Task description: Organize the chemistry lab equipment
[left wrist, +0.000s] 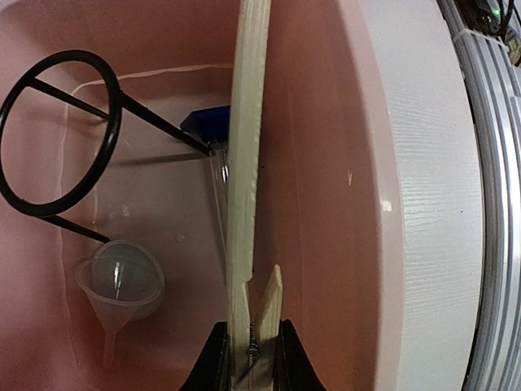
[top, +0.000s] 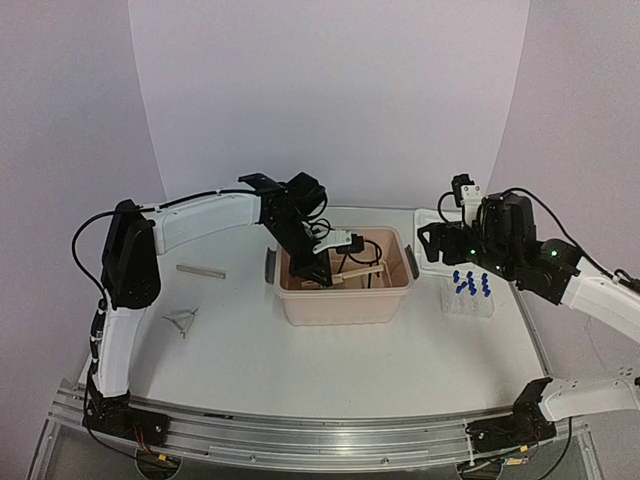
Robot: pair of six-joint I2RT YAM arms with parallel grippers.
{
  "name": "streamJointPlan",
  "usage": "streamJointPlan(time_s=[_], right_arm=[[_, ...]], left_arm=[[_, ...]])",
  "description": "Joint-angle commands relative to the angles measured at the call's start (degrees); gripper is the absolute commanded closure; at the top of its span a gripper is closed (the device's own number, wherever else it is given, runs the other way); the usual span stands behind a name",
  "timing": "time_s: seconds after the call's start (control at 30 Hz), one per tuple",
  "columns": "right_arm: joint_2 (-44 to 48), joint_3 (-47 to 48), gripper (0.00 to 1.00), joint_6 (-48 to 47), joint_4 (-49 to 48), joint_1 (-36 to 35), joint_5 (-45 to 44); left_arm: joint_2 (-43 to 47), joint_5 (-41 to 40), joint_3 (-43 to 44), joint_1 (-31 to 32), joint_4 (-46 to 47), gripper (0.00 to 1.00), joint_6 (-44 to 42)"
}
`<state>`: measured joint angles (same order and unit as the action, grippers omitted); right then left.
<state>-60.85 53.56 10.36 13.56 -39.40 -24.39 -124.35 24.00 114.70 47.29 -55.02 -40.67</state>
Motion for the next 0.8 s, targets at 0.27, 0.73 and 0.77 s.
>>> streamJointPlan(time_s=[0.27,0.73,0.77], right_arm=[[1.18,-0.13,0.09,0.44,0.54,0.20,-2.53],[1.19,-0.53,0.09,0.48,0.77,0.20,-3.94],[1.22,-0.55,0.09,0.45,0.77,0.19,-4.03]], left_arm=[[-8.02,-2.60,7.21,1.47,-3.42,0.92,-1.03],[-10.05,-4.87,9.36,2.37,-3.01,0.66,-1.41],[-9.84,-5.03,9.46,2.37,-2.70,0.63,-1.28]])
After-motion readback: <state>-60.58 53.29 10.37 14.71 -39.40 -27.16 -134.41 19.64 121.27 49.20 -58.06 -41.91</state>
